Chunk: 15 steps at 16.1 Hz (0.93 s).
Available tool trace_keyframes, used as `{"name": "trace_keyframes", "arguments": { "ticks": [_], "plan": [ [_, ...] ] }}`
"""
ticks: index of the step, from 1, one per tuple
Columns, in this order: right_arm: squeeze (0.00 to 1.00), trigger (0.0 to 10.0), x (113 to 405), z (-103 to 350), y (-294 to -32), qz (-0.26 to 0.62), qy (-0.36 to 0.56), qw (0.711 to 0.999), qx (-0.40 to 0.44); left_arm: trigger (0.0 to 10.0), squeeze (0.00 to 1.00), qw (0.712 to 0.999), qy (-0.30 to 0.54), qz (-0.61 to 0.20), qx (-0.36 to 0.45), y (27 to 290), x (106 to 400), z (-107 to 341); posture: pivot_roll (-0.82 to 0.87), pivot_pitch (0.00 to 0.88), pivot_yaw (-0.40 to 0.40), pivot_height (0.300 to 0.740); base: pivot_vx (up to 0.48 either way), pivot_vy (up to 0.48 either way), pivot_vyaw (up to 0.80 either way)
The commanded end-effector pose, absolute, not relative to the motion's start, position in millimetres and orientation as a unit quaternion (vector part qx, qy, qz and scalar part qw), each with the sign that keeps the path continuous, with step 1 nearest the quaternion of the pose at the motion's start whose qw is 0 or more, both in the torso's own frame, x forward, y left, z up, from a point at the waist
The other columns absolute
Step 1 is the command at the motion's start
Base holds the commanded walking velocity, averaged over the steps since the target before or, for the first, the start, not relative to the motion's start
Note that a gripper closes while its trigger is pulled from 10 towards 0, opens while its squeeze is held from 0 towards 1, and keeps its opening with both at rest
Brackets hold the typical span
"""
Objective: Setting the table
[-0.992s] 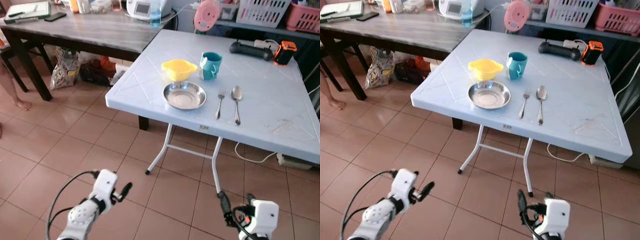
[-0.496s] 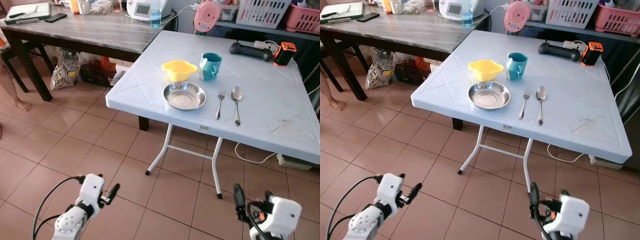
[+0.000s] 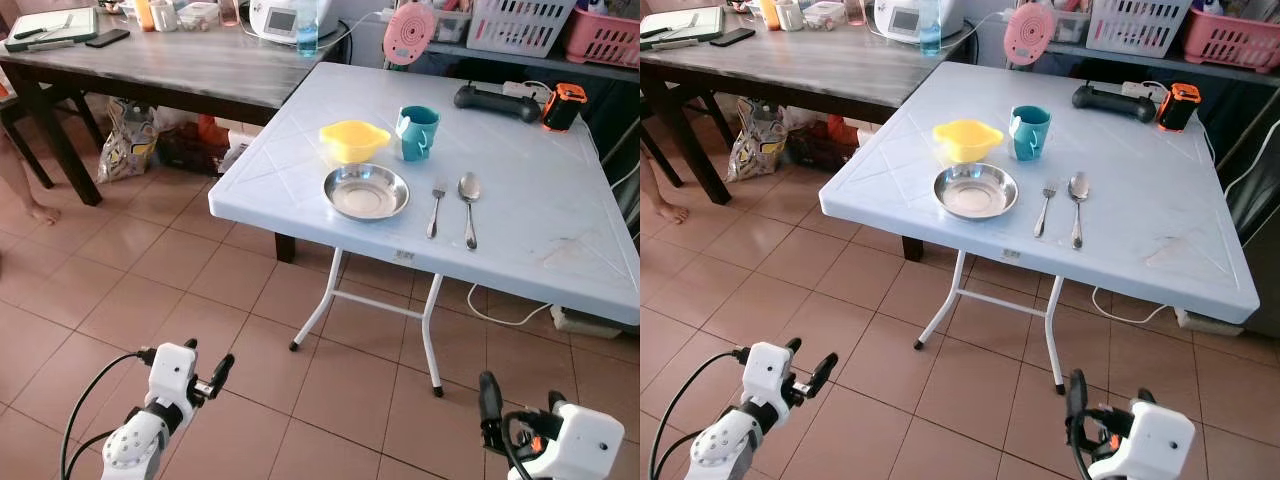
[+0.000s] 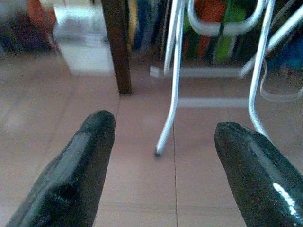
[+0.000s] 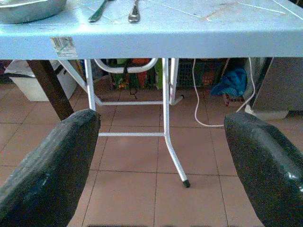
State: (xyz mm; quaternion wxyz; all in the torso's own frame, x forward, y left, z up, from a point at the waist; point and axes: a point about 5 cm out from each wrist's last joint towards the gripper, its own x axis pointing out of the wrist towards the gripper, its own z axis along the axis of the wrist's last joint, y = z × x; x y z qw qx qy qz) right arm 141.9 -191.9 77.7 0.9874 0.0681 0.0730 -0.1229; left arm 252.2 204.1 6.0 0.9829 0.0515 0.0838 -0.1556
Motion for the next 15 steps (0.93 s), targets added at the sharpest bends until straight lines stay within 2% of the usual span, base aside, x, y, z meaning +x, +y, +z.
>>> {"name": "trace_keyframes", "arguments": {
  "ticks": [1,4,5,7,10,15],
  "plan": [
    [0.00,10.0,141,81,-191,-0.115,0.076,0.989,0.057,10.0,0.00,0.979,-0.041,-0.189,0.058,172,286,63,0.04,0.054,0.009,0.740,0.000,0.000,0.00],
    [0.00,10.0,144,85,-198,-0.141,0.075,0.987,0.015,10.0,0.00,0.973,-0.104,-0.193,0.072,158,295,88,0.03,0.060,0.009,0.740,0.000,0.000,0.00],
    [0.00,10.0,147,88,-197,-0.136,0.067,0.988,0.028,10.0,0.00,0.969,-0.112,-0.206,0.075,151,294,98,0.03,0.060,0.008,0.740,0.000,0.000,0.00],
    [0.00,10.0,148,93,-197,-0.139,0.054,0.988,0.026,10.0,0.00,0.971,-0.098,-0.205,0.072,148,288,103,0.03,0.062,0.005,0.740,0.000,0.000,0.00],
    [0.00,10.0,148,94,-193,-0.132,0.065,0.989,-0.025,10.0,0.00,0.974,-0.086,-0.196,0.078,149,284,105,0.03,0.068,0.002,0.740,0.000,0.000,0.00],
    [0.00,10.0,159,103,-199,-0.153,0.038,0.987,-0.034,10.0,0.00,0.976,-0.065,-0.197,0.065,139,281,113,0.03,0.087,0.001,0.740,0.000,0.000,-0.10]
  ]
}}
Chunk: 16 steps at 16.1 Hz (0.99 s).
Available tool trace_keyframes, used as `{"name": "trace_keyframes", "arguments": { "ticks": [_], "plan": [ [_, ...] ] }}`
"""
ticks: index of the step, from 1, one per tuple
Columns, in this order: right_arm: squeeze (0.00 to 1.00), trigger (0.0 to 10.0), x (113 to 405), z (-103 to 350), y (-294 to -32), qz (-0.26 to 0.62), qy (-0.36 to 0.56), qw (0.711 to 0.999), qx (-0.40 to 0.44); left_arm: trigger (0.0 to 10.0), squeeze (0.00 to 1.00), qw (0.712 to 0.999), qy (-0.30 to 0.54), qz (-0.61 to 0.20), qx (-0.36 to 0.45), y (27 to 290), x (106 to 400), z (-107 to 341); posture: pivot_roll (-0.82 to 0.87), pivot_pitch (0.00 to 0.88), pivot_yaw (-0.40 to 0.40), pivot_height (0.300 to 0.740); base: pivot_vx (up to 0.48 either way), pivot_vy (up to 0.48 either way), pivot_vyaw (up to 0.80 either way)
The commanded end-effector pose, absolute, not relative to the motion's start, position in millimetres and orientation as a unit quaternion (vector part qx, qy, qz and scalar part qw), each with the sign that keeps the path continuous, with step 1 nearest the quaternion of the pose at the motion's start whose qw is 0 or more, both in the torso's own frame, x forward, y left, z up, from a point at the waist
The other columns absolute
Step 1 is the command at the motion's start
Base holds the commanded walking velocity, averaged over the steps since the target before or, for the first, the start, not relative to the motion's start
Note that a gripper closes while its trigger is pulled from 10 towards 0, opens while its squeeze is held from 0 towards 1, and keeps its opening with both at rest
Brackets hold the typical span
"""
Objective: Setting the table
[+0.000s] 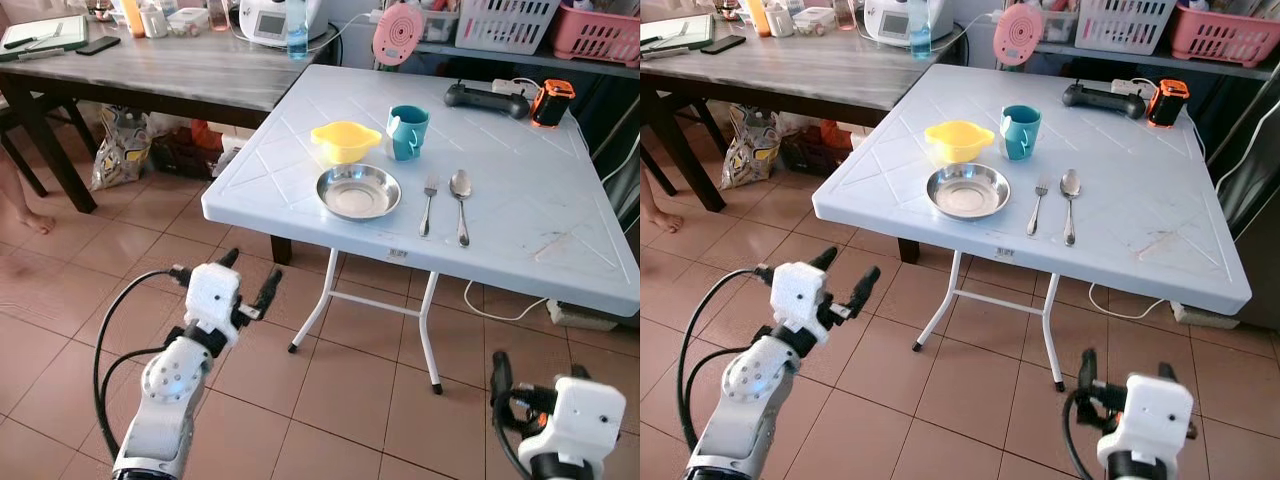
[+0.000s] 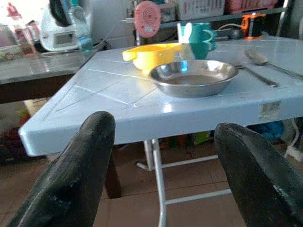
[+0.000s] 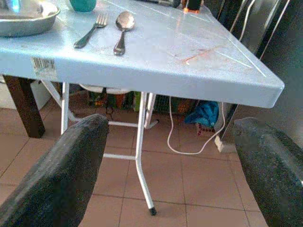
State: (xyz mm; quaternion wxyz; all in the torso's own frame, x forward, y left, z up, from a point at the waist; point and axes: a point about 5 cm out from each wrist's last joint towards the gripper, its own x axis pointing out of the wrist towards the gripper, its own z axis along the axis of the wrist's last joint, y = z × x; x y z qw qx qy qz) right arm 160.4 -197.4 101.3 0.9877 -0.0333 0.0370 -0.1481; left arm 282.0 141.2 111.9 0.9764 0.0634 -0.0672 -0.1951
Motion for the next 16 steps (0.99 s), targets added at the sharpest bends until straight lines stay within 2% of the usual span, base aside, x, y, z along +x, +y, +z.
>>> {"name": "trace_keyframes", "arguments": {
  "ticks": [1,3,14,16],
  "plan": [
    [0.00,10.0,159,104,-198,-0.150,0.036,0.987,-0.033,10.0,0.00,0.976,-0.065,-0.198,0.062,137,283,114,0.03,0.088,0.000,0.740,0.000,0.000,-0.79],
    [0.00,10.0,161,104,-198,-0.147,0.032,0.988,-0.033,10.0,0.00,0.978,-0.056,-0.194,0.058,137,285,113,0.03,0.086,-0.002,0.740,0.000,0.000,-0.79],
    [0.00,10.0,177,115,-188,-0.100,0.003,0.994,-0.049,10.0,0.00,0.978,-0.049,-0.198,0.040,139,293,111,0.03,0.079,-0.007,0.740,0.000,0.000,0.00],
    [0.00,10.0,179,116,-187,-0.098,-0.002,0.994,-0.050,10.0,0.00,0.976,-0.049,-0.210,0.036,139,293,111,0.04,0.077,-0.002,0.740,0.308,0.000,0.00]
  ]
}}
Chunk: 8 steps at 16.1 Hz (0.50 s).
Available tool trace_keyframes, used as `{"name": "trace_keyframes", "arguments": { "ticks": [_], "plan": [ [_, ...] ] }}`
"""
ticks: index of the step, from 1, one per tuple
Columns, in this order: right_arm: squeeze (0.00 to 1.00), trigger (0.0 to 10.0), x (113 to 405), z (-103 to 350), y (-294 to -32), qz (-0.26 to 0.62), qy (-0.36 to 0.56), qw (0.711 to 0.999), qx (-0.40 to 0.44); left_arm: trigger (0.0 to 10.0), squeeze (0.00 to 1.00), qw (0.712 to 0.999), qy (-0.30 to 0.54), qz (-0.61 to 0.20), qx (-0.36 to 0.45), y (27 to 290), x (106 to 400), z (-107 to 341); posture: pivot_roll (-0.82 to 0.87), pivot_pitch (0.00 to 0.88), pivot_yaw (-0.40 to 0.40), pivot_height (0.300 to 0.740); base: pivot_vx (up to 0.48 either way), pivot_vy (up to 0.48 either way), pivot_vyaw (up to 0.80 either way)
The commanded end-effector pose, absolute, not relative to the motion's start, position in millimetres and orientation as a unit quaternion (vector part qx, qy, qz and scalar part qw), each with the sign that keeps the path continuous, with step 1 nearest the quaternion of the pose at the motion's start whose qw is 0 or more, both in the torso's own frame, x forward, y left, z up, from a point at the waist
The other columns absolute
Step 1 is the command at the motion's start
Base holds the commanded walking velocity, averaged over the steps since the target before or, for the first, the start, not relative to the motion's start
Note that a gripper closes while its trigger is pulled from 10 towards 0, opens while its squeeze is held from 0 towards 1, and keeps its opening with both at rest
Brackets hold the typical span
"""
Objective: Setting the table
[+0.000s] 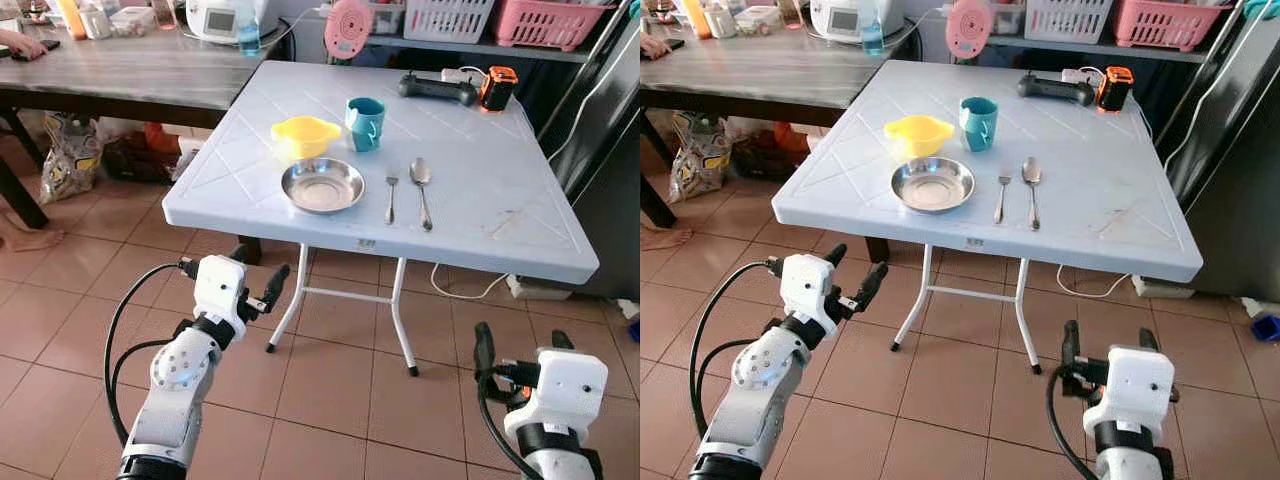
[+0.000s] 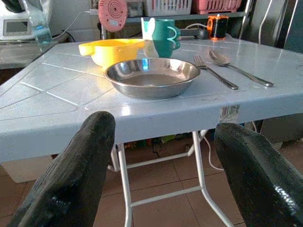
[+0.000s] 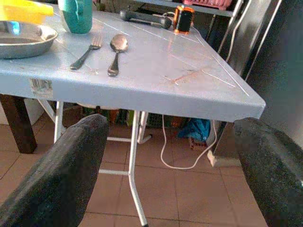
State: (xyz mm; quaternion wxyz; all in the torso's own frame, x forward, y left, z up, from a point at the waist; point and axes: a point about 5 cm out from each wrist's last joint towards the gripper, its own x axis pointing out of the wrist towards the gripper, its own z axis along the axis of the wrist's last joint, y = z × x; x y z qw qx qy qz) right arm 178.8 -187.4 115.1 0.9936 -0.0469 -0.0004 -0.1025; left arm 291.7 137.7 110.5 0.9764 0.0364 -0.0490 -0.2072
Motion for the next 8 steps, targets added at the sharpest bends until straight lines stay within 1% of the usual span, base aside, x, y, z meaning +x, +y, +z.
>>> {"name": "trace_keyframes", "arguments": {
  "ticks": [1,3,8],
  "plan": [
    [0.00,10.0,179.6,116.7,-186.2,-0.097,-0.004,0.994,-0.050,10.0,0.00,0.975,-0.049,-0.214,0.035,137.7,292.9,110.9,0.04,0.076,-0.001,0.740,0.435,0.000,0.00],
    [0.00,10.0,182.2,120.2,-184.7,-0.095,-0.016,0.994,-0.051,10.0,0.00,0.974,-0.051,-0.220,0.033,136.1,293.4,111.3,0.04,0.074,0.001,0.740,0.446,0.000,0.00],
    [0.00,10.0,183.3,118.7,-184.9,-0.093,-0.012,0.994,-0.051,10.0,0.00,0.973,-0.048,-0.223,0.034,136.5,293.7,109.3,0.05,0.070,-0.002,0.740,0.455,0.000,0.00]
  ]
}}
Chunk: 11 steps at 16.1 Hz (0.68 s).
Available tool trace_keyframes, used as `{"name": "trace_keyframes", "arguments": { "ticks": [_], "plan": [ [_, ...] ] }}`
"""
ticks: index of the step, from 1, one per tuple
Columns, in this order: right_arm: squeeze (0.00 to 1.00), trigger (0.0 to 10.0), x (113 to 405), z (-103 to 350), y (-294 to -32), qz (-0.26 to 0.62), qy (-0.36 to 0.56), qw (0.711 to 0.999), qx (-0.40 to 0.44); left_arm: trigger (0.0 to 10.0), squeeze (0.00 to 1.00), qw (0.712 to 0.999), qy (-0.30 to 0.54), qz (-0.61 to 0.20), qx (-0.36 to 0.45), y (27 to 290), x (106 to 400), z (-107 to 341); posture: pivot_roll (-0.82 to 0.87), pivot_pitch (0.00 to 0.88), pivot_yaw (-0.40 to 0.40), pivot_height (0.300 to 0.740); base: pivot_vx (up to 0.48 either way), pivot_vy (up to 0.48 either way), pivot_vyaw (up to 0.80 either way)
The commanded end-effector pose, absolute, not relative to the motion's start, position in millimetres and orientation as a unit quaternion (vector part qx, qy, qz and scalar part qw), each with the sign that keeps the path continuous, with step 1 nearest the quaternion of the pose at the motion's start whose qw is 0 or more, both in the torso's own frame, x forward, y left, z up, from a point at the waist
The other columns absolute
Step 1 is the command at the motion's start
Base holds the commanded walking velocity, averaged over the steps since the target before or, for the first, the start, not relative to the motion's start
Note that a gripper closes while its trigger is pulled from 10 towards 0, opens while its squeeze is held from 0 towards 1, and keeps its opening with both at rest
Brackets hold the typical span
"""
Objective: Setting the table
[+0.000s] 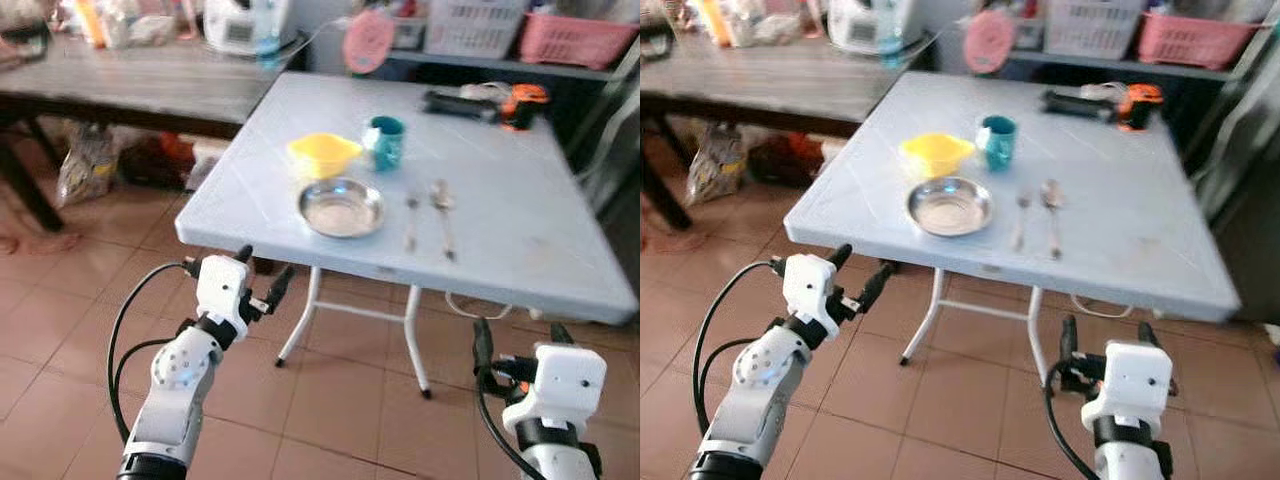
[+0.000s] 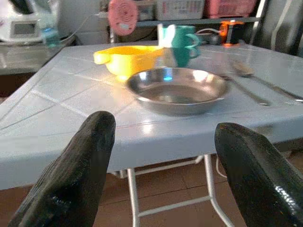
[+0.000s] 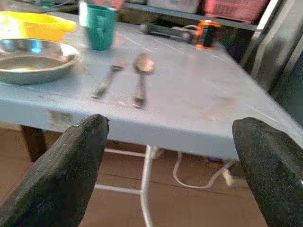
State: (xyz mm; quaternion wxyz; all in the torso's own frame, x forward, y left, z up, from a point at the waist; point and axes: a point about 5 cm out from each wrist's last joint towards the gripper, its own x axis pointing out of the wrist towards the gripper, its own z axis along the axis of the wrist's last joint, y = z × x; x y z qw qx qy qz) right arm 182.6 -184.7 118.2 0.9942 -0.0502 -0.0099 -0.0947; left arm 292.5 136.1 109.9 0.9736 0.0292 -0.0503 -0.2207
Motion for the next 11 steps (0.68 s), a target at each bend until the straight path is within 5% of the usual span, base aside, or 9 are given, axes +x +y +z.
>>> {"name": "trace_keyframes", "arguments": {
  "ticks": [1,11],
  "plan": [
    [0.00,10.0,183.5,118.5,-184.9,-0.092,-0.012,0.994,-0.052,10.0,0.00,0.973,-0.048,-0.223,0.034,136.5,293.9,109.0,0.05,0.069,-0.004,0.740,0.454,0.000,0.00],
    [0.00,10.0,187.1,119.1,-183.4,-0.081,-0.016,0.995,-0.059,10.0,0.00,0.972,-0.049,-0.225,0.040,134.9,294.2,107.6,0.06,0.063,-0.010,0.740,0.429,0.000,0.00]
  ]
}}
